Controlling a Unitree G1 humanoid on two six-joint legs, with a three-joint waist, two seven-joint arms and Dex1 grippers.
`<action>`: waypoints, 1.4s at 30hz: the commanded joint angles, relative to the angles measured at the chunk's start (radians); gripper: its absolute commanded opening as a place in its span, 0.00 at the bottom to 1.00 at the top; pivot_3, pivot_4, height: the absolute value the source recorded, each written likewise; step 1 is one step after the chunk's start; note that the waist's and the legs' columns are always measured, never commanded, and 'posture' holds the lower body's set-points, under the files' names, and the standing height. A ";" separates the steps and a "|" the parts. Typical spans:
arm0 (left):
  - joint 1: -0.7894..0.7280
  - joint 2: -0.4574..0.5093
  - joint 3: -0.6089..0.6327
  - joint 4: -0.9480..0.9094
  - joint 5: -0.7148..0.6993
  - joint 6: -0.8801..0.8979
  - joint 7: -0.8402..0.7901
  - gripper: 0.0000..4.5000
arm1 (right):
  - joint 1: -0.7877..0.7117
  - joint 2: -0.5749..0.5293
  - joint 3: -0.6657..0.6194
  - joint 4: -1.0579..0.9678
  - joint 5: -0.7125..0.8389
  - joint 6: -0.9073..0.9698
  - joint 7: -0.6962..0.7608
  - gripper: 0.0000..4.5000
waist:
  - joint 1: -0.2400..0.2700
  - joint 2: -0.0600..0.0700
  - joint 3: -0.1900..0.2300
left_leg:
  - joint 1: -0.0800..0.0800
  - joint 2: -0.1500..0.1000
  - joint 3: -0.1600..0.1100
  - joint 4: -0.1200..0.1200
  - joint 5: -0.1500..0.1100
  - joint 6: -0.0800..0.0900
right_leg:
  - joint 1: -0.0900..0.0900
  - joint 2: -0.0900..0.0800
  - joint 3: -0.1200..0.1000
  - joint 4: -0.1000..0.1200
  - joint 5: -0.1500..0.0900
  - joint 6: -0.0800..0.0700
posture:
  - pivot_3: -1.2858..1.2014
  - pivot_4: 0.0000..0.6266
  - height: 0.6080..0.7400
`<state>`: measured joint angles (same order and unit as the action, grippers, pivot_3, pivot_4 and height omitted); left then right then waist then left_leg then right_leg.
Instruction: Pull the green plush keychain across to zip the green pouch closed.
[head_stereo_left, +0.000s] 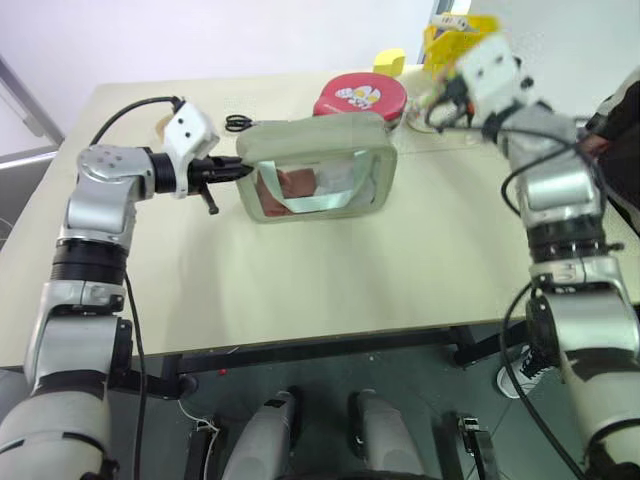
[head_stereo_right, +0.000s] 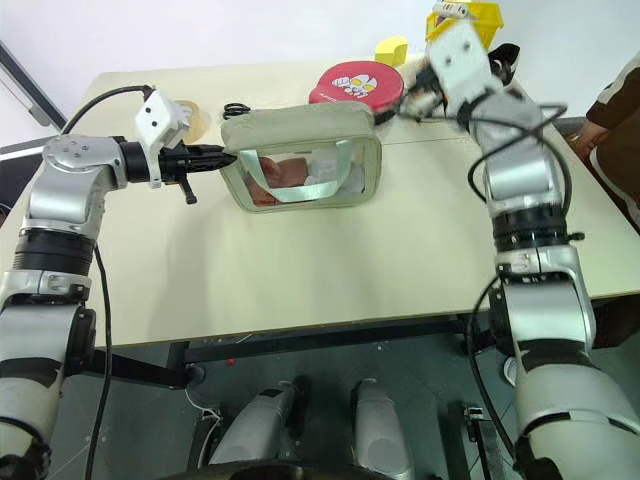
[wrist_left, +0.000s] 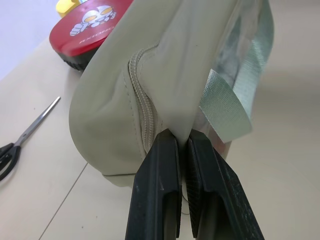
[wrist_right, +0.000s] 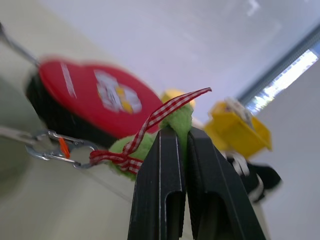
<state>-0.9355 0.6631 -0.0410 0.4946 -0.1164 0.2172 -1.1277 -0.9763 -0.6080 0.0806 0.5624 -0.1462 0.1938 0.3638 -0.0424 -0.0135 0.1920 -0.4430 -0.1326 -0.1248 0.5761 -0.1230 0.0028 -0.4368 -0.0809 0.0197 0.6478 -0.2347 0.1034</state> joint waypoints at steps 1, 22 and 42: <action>0.003 0.030 0.011 -0.011 0.005 0.019 0.011 0.00 | 0.070 0.029 -0.052 0.069 0.007 -0.052 -0.092 0.00 | -0.003 0.000 0.000 | 0.000 0.000 0.000 0.000 0.000 0.000 | 0.000 0.000 0.000 0.000 0.000 0.000 | 0.52 0.24 1.00; 0.041 0.032 0.016 -0.078 -0.005 0.067 0.054 0.00 | 0.113 0.169 -0.130 0.031 0.225 0.073 0.158 0.15 | -0.003 0.001 0.000 | 0.005 0.001 0.000 0.000 0.000 0.000 | 0.005 0.002 0.000 0.000 0.000 0.000 | 0.52 0.24 1.00; 0.026 0.186 0.128 -0.081 -0.125 0.205 0.001 1.00 | 0.105 -0.208 -0.128 -0.654 0.510 0.524 0.621 1.00 | 0.005 0.001 0.000 | 0.000 0.002 -0.001 0.002 -0.003 -0.001 | 0.002 -0.001 -0.001 -0.003 -0.002 -0.003 | 0.52 0.24 1.00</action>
